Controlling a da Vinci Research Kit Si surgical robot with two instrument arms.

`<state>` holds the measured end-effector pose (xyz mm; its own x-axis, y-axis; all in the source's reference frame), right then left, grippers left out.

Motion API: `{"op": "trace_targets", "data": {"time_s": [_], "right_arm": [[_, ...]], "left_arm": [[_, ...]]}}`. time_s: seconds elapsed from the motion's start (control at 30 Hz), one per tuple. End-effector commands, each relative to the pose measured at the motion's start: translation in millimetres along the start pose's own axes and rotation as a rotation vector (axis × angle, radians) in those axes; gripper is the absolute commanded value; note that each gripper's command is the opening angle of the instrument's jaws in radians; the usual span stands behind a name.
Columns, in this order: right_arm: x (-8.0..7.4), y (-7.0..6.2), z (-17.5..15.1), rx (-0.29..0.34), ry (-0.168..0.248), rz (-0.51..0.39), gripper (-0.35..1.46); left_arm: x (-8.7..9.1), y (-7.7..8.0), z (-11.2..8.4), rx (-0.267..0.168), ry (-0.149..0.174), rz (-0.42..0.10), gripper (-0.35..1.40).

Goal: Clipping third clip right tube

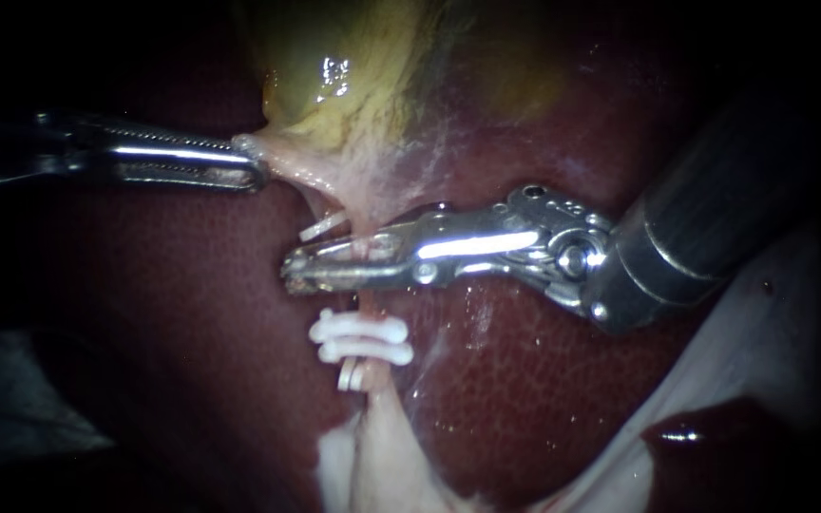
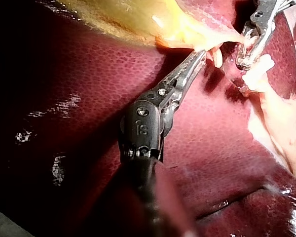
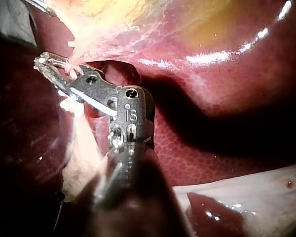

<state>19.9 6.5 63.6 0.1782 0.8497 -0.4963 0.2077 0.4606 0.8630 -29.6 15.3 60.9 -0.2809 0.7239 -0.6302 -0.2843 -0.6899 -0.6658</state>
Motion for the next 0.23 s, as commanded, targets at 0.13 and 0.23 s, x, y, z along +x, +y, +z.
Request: {"op": "trace_targets", "data": {"time_s": [0.13, 0.23], "right_arm": [[-0.1, 0.1, -0.1, 0.001, -0.001, -0.001, -0.35], [-0.1, 0.1, -0.1, 0.001, -0.001, -0.001, -0.35]], "left_arm": [[0.0, 0.0, 0.0, 0.0, 0.0, 0.0, -0.35], [0.0, 0.0, 0.0, 0.0, 0.0, 0.0, -0.35]]}}
